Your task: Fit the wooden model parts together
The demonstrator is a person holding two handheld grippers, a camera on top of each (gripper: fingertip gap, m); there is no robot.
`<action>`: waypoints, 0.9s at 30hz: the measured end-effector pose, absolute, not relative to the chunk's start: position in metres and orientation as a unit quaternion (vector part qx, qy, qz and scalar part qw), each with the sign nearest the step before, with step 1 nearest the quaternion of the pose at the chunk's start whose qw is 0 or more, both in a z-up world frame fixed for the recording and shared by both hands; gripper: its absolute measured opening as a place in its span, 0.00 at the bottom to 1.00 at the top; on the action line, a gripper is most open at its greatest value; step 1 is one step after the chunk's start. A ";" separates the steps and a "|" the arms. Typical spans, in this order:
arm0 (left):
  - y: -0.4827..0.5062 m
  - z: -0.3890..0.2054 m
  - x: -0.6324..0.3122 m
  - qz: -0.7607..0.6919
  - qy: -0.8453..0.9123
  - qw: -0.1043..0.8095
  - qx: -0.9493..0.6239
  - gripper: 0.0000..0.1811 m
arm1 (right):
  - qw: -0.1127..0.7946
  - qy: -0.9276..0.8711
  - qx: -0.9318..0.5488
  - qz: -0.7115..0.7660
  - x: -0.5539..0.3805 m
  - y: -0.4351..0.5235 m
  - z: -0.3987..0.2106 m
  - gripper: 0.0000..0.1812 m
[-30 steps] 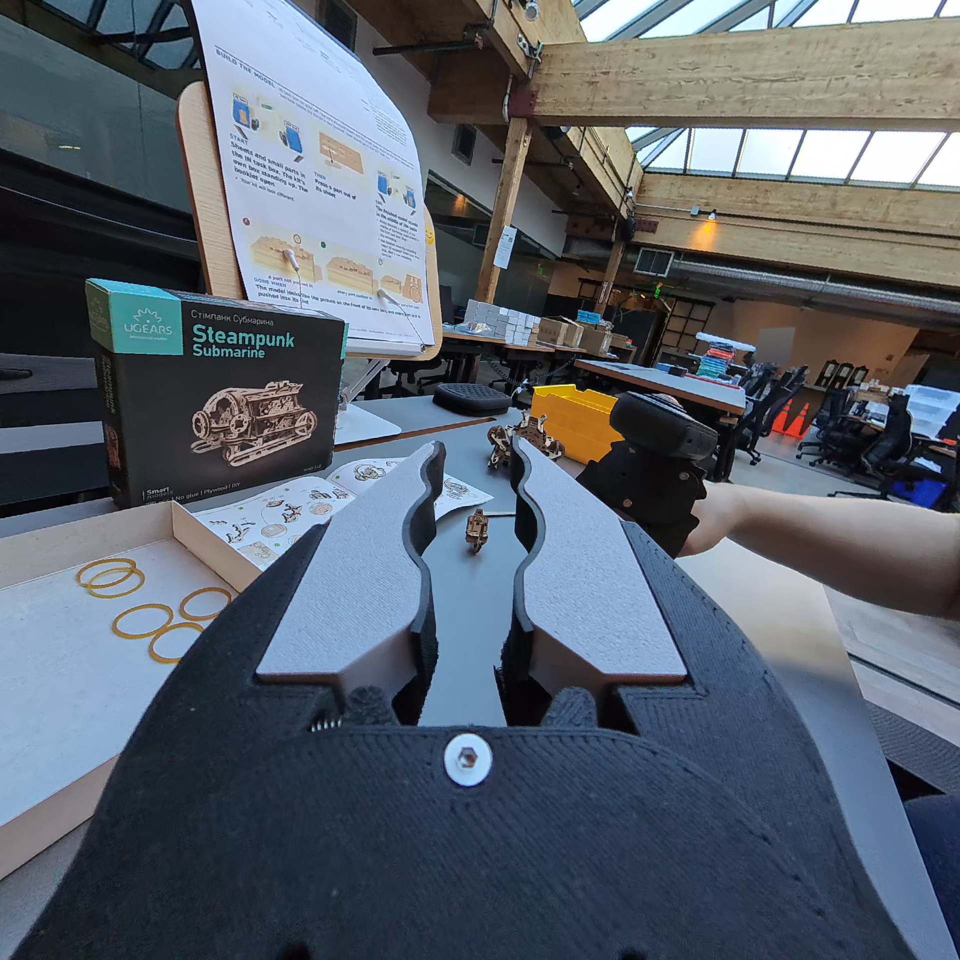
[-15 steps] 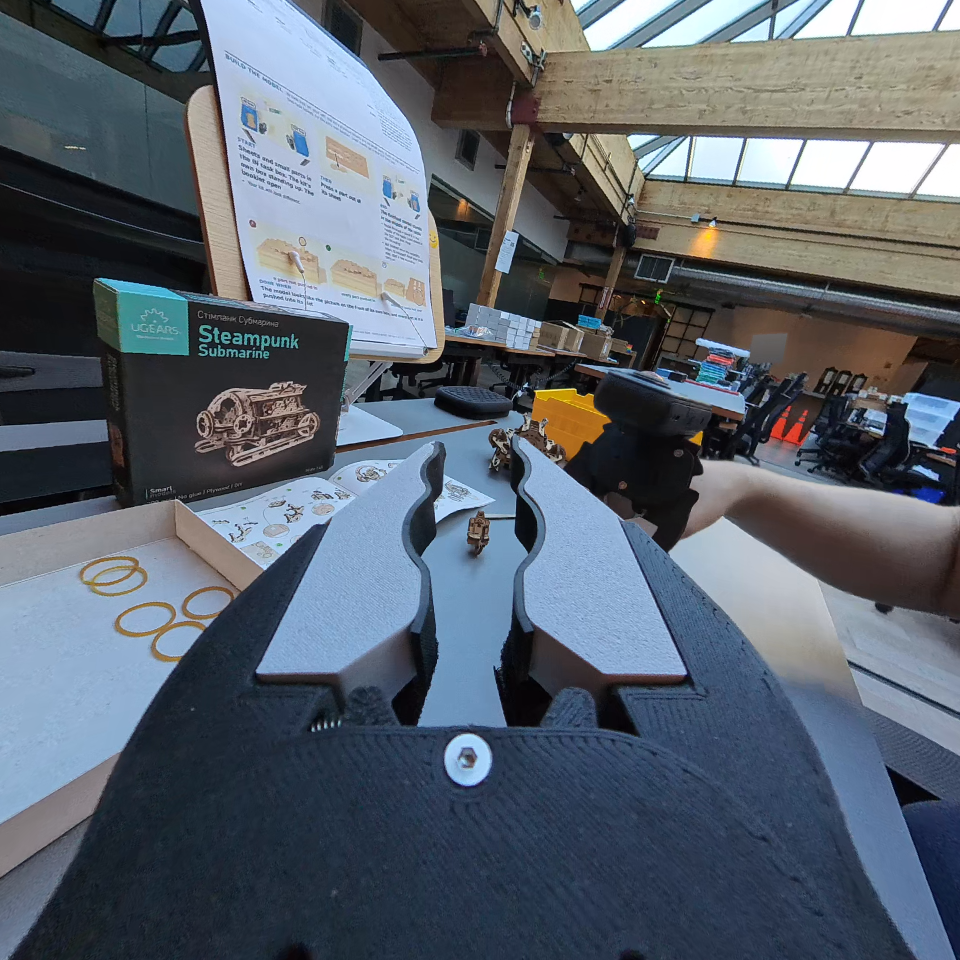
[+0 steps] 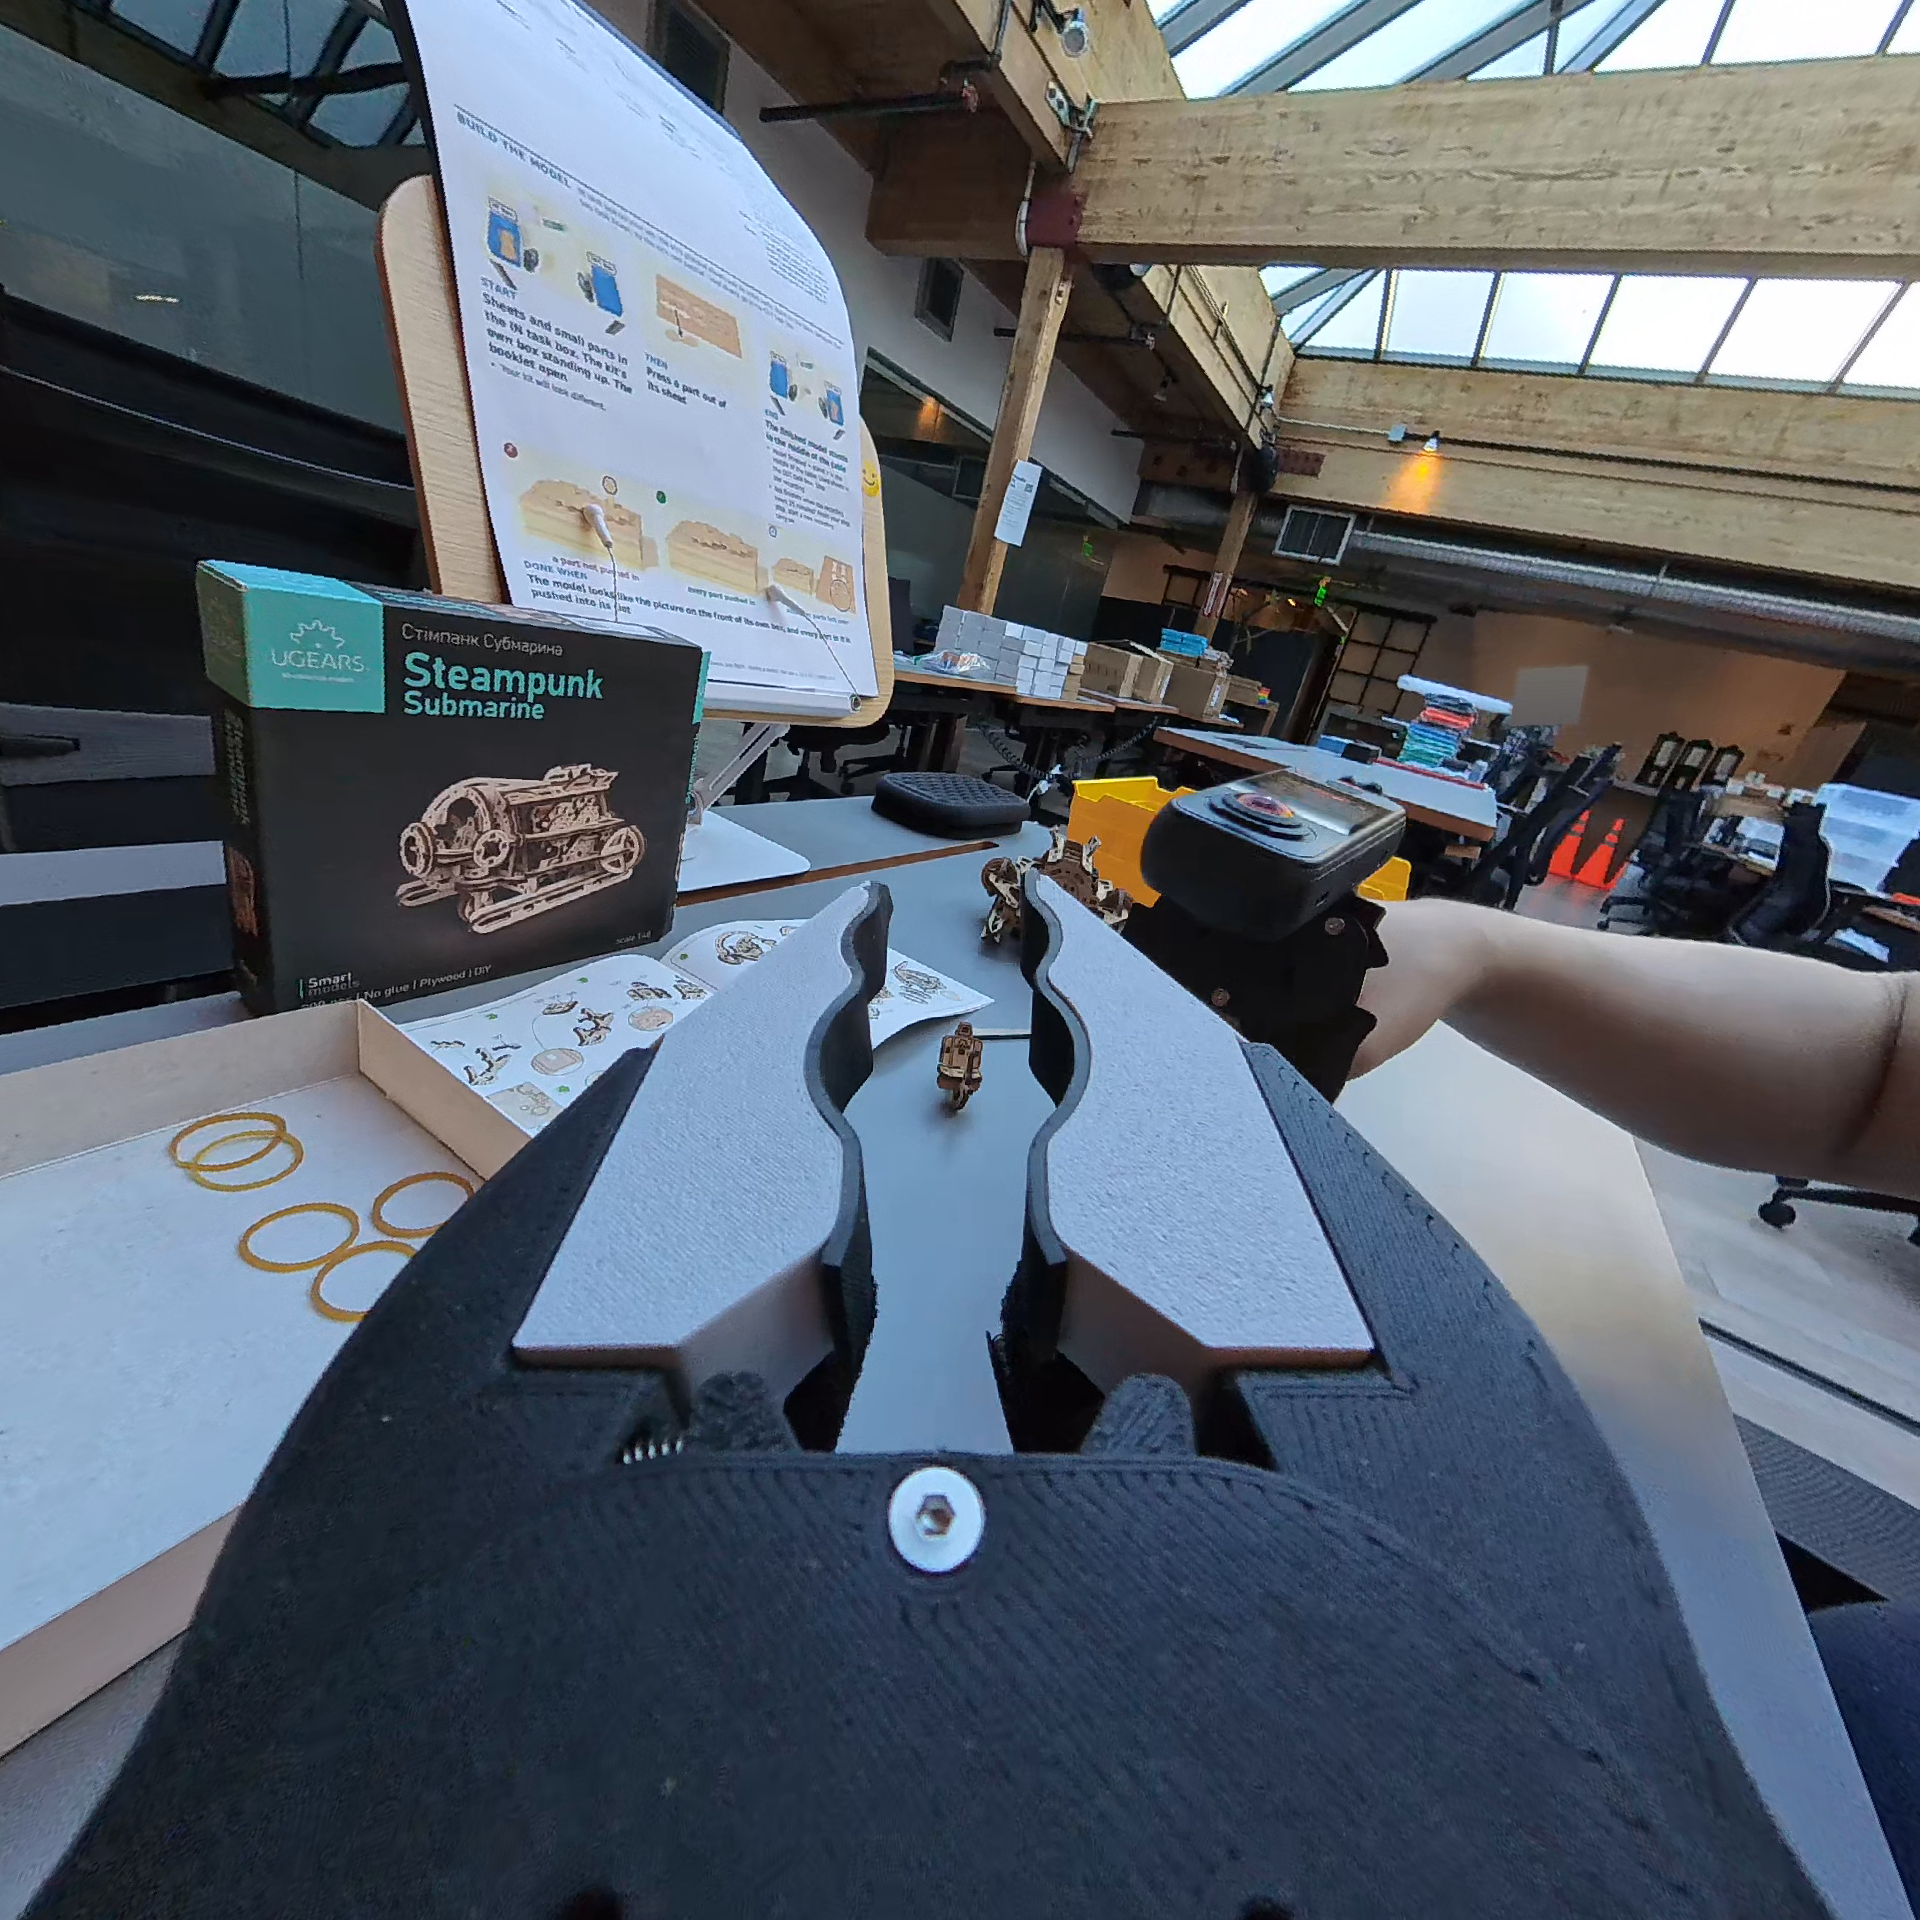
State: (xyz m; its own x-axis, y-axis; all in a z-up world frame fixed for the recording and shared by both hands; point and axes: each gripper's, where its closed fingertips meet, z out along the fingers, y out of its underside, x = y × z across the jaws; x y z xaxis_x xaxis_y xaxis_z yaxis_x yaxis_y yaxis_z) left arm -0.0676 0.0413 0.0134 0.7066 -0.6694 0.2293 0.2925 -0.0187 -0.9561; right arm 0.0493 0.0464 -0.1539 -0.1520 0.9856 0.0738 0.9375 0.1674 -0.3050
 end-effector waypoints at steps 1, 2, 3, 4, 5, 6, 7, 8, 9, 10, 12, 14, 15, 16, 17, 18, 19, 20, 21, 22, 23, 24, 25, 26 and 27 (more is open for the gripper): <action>0.041 0.013 -0.067 -0.351 0.152 0.683 -0.621 0.12 | 0.128 -0.754 -0.638 0.092 0.050 0.046 -0.154 0.01; 0.041 0.013 -0.067 -0.351 0.153 0.683 -0.622 0.12 | 0.125 -0.753 -0.639 0.094 0.050 0.045 -0.154 0.01; 0.041 0.013 -0.067 -0.352 0.153 0.683 -0.622 0.12 | 0.123 -0.753 -0.639 0.098 0.050 0.043 -0.154 0.00; 0.041 0.013 -0.067 -0.352 0.153 0.683 -0.622 0.12 | 0.120 -0.752 -0.640 0.102 0.050 0.041 -0.154 0.00; 0.041 0.013 -0.067 -0.352 0.153 0.683 -0.622 0.12 | 0.116 -0.751 -0.641 0.111 0.049 0.039 -0.153 0.00; 0.041 0.013 -0.067 -0.351 0.152 0.684 -0.621 0.12 | 0.121 -0.748 -0.641 0.121 0.046 0.037 -0.150 0.00; 0.041 0.013 -0.067 -0.351 0.152 0.684 -0.621 0.12 | 0.133 -0.746 -0.640 0.129 0.042 0.037 -0.146 0.00; 0.041 0.013 -0.067 -0.351 0.152 0.684 -0.621 0.12 | 0.140 -0.745 -0.638 0.135 0.039 0.036 -0.143 0.00; 0.041 0.013 -0.067 -0.351 0.152 0.684 -0.621 0.13 | 0.152 -0.744 -0.636 0.137 0.036 0.037 -0.140 0.00; 0.041 0.013 -0.067 -0.351 0.152 0.684 -0.621 0.13 | 0.158 -0.746 -0.633 0.137 0.034 0.038 -0.141 0.00; 0.041 0.012 -0.066 -0.352 0.153 0.683 -0.622 0.12 | 0.127 -0.750 -0.634 0.139 0.039 0.034 -0.155 0.00; 0.041 0.012 -0.066 -0.351 0.155 0.682 -0.623 0.13 | 0.131 -0.752 -0.632 0.131 0.042 0.036 -0.149 0.00; 0.041 0.012 -0.066 -0.350 0.155 0.683 -0.623 0.13 | 0.145 -0.753 -0.627 0.137 0.039 0.035 -0.143 0.00; 0.041 0.013 -0.066 -0.349 0.155 0.683 -0.622 0.13 | 0.151 -0.748 -0.628 0.153 0.035 0.032 -0.141 0.00; 0.041 0.013 -0.066 -0.350 0.155 0.684 -0.621 0.13 | 0.136 -0.747 -0.635 0.145 0.039 0.033 -0.149 0.00; 0.041 0.013 -0.066 -0.351 0.154 0.684 -0.621 0.13 | 0.134 -0.750 -0.632 0.139 0.041 0.034 -0.155 0.00; 0.041 0.013 -0.066 -0.352 0.154 0.683 -0.621 0.13 | 0.136 -0.746 -0.634 0.150 0.041 0.033 -0.151 0.00; 0.041 0.013 -0.066 -0.352 0.154 0.682 -0.622 0.13 | 0.137 -0.749 -0.634 0.136 0.044 0.035 -0.149 0.00; 0.041 0.012 -0.066 -0.351 0.155 0.683 -0.622 0.13 | 0.148 -0.751 -0.629 0.139 0.042 0.034 -0.145 0.00; 0.041 0.012 -0.066 -0.350 0.155 0.683 -0.622 0.13 | 0.144 -0.747 -0.633 0.146 0.041 0.032 -0.147 0.00; 0.041 0.012 -0.065 -0.350 0.156 0.683 -0.622 0.13 | 0.131 -0.750 -0.634 0.136 0.045 0.031 -0.156 0.01; 0.041 0.012 -0.065 -0.351 0.156 0.682 -0.623 0.13 | 0.135 -0.749 -0.633 0.142 0.045 0.032 -0.153 0.00; 0.041 0.011 -0.064 -0.351 0.157 0.680 -0.624 0.13 | 0.133 -0.756 -0.630 0.115 0.051 0.037 -0.153 0.00; 0.042 0.010 -0.064 -0.351 0.157 0.680 -0.625 0.13 | 0.149 -0.755 -0.626 0.127 0.047 0.036 -0.146 0.00; 0.042 0.010 -0.064 -0.349 0.158 0.680 -0.625 0.13 | 0.160 -0.742 -0.632 0.160 0.040 0.032 -0.139 0.00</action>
State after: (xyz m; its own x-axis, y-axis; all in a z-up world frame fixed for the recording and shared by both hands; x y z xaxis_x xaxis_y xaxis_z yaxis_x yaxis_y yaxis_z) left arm -0.0642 0.0418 0.0102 0.7064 -0.6720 0.2223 0.2779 -0.0255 -0.9603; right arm 0.0399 0.0325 -0.1387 -0.1511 0.9879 0.0351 0.8853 0.1510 -0.4398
